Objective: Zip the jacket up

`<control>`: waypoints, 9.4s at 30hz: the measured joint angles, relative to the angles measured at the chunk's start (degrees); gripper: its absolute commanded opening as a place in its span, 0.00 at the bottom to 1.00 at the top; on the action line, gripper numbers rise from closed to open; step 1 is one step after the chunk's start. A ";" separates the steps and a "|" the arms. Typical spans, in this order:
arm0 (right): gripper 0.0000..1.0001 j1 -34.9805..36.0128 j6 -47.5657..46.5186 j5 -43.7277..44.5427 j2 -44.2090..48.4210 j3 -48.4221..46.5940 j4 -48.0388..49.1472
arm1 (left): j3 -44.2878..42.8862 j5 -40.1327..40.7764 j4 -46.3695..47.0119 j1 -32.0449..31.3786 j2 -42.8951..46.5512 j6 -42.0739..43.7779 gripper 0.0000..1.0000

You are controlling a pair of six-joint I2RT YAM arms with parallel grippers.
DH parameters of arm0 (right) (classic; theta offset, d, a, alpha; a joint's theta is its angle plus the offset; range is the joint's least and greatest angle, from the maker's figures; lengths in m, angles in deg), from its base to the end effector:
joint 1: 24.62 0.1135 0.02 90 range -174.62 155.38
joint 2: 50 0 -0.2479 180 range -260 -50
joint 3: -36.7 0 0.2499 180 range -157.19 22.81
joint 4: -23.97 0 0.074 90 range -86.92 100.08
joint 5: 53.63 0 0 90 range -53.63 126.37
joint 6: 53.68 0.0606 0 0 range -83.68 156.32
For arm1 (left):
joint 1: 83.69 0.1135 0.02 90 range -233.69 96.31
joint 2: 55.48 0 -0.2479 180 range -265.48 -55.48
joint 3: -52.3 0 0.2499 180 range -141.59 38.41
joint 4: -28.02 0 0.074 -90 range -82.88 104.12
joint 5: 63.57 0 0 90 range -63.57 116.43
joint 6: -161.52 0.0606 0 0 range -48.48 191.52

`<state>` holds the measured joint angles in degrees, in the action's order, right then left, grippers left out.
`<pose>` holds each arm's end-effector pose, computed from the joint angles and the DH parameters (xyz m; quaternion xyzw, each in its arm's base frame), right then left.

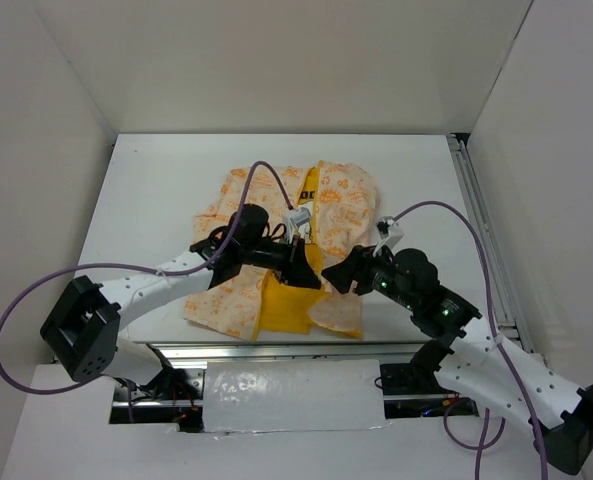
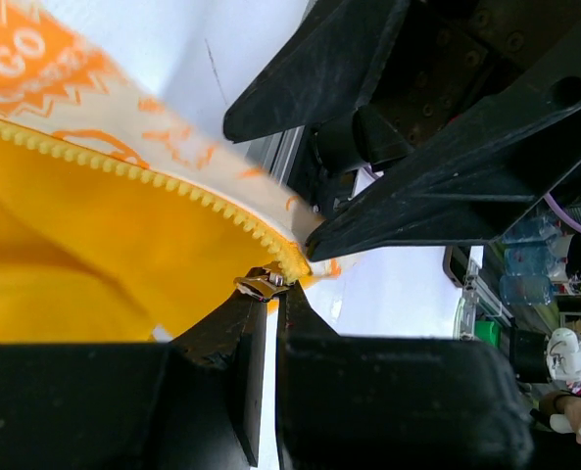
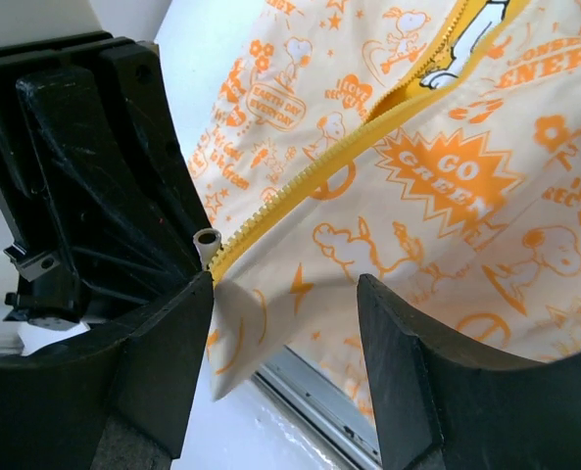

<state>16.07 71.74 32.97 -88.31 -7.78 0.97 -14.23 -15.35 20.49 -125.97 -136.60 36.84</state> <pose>0.1513 0.1349 0.2551 -0.0546 0.8010 0.3860 0.4544 0.2199 -0.2546 0.2506 0.2500 0.7602 -0.5562 0.2243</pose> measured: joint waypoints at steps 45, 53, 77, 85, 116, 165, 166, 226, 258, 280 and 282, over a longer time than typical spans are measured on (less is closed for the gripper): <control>0.00 -2.97 12.28 -15.34 0.44 7.85 11.45 | 2.12 8.31 -7.21 -3.41 3.63 -1.70 0.46; 0.00 -4.11 7.78 -10.75 -0.22 8.22 11.15 | 2.97 16.13 -17.18 -3.02 10.93 -3.30 0.99; 0.00 -11.30 0.81 -15.96 -4.24 8.02 9.44 | 7.56 45.05 -56.24 -1.05 -0.63 -30.01 0.95; 0.00 -12.74 0.66 -18.29 -4.33 8.02 9.46 | 5.55 46.38 -50.62 -5.38 -0.09 -23.52 0.93; 0.00 -18.64 0.07 -18.69 -12.09 7.17 10.62 | 10.78 39.56 -35.69 -2.75 -1.22 -14.01 0.02; 0.00 -6.01 -3.54 -4.59 -52.26 -13.09 8.70 | -4.46 32.63 -44.46 4.39 -17.70 -17.90 0.00; 0.00 -7.23 -3.45 -4.79 -53.68 -14.38 8.11 | -5.73 32.02 -44.48 5.01 -18.93 -17.40 0.00; 0.00 -14.67 -8.24 1.84 -48.30 -25.11 3.91 | -17.29 44.48 -42.36 0.87 -25.00 -10.93 0.78; 0.00 -14.69 -9.60 -6.75 -39.01 -13.22 8.33 | -14.86 47.89 -41.42 -1.90 -21.22 -12.07 0.00; 0.00 -12.68 1.44 -17.97 -11.50 20.24 48.26 | 1.38 42.45 -11.26 -1.90 9.92 -14.99 0.00; 0.00 -12.11 2.60 -18.08 -11.10 20.57 51.52 | 2.10 42.32 -8.39 -1.90 10.29 -15.30 0.00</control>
<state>3.96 74.34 14.89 -99.41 12.78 52.49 -12.13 26.96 12.10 -127.87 -126.30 21.54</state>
